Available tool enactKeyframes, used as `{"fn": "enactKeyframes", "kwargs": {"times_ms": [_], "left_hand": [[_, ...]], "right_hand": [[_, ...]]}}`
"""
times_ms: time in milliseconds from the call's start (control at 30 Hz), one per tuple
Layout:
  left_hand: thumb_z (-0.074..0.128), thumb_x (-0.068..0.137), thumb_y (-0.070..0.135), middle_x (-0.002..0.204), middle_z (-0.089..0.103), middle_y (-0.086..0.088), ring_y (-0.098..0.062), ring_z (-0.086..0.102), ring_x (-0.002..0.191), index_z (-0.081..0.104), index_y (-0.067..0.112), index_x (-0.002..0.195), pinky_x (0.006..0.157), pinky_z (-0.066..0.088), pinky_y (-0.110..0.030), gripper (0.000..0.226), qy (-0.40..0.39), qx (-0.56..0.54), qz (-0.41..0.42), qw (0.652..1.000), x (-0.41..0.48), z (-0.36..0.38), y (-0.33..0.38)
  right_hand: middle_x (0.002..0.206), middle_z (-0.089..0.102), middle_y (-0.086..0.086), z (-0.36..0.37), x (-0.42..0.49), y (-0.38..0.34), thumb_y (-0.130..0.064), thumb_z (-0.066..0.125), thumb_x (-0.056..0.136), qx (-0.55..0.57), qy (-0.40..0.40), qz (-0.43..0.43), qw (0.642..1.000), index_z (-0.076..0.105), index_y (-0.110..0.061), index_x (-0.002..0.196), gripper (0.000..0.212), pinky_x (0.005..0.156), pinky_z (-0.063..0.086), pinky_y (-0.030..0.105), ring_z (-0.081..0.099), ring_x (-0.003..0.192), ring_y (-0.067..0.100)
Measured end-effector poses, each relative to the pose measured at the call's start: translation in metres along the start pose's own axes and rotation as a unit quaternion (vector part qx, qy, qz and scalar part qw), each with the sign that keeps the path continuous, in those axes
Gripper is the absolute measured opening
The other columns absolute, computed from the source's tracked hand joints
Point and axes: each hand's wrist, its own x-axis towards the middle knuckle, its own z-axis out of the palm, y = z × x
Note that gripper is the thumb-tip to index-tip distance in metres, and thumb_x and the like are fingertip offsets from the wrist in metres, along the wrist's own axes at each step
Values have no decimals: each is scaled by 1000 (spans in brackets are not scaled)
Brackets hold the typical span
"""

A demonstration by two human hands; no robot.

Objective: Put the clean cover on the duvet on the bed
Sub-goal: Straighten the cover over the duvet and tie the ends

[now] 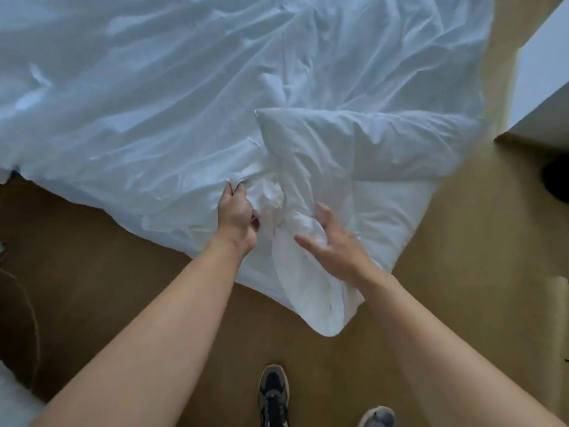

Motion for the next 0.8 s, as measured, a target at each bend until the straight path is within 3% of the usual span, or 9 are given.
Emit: {"fn": "enactKeyframes", "kwargs": {"times_ms": [67, 133, 233, 367, 433, 533, 600, 700, 800], "left_hand": [[36, 110, 18, 113, 70, -21, -39, 69, 101, 57, 8, 123, 94, 55, -55, 27, 7, -31, -12, 999, 16, 5, 11], [34, 109, 20, 119, 62, -26, -42, 65, 110, 52, -2, 129, 101, 50, -61, 35, 12, -66, -36, 997, 38, 8, 14], [28, 111, 39, 118, 70, -24, -37, 72, 102, 57, -2, 117, 90, 55, -54, 51, 17, -84, -71, 994, 58, 18, 6], [17, 108, 55, 126, 67, -26, -37, 68, 114, 50, -4, 138, 95, 54, -49, 74, 9, -99, -93, 991, 69, 23, -11], [16, 106, 60, 128, 65, -27, -39, 66, 118, 47, -5, 142, 99, 52, -50, 81, 7, -121, -103, 987, 74, 26, -14], [20, 105, 62, 127, 66, -27, -38, 67, 116, 50, -5, 138, 91, 56, -48, 80, 1, -164, -120, 979, 76, 30, -15], [25, 108, 54, 123, 68, -25, -36, 70, 111, 56, -2, 131, 84, 59, -45, 68, -1, -185, -123, 975, 73, 29, -15], [36, 103, 15, 128, 66, -25, -37, 69, 113, 55, -2, 135, 85, 60, -47, 41, -14, -188, -130, 974, 65, 24, -14], [32, 89, -12, 124, 67, -26, -40, 69, 110, 58, 7, 136, 85, 60, -51, 57, -20, -176, -89, 980, 59, 12, -12]], "right_hand": [[126, 66, -10, -12, 28, -11, -73, 49, 89, 5, 39, -7, 999, 13, -44, 157, 82, 91, 34, 29, 56, 122, 18], [113, 70, -5, -23, 63, -24, -72, 47, 92, -11, 62, -8, 998, 19, -39, 159, 80, 92, 39, 31, 60, 118, 21], [143, 47, 13, -31, 112, -42, -72, 52, 90, -59, 63, -9, 996, 44, -32, 150, 72, 113, 33, 36, 45, 135, 32], [161, 13, 12, -33, 164, -59, -69, 55, 88, -189, 119, -45, 974, 67, -35, 119, 48, 117, 20, 48, 16, 146, 36], [164, 13, 7, -37, 188, -60, -67, 58, 86, -231, 164, -77, 956, 65, -33, 117, 46, 117, 14, 55, 11, 150, 32], [159, 31, 5, -42, 219, -58, -70, 66, 76, -261, 163, -88, 948, 40, -24, 144, 86, 118, 9, 61, 18, 151, 31], [161, 27, 7, -44, 237, -58, -79, 66, 69, -263, 130, -78, 953, 23, -22, 155, 112, 118, 8, 63, 17, 152, 32], [167, 10, 12, -49, 256, -58, -89, 58, 62, -253, 141, -83, 954, 14, -25, 160, 125, 119, 8, 62, 7, 154, 34], [158, 36, 14, -60, 271, -62, -92, 57, 62, -247, 102, -56, 962, 7, -24, 161, 129, 117, 14, 62, 29, 148, 34]]}}
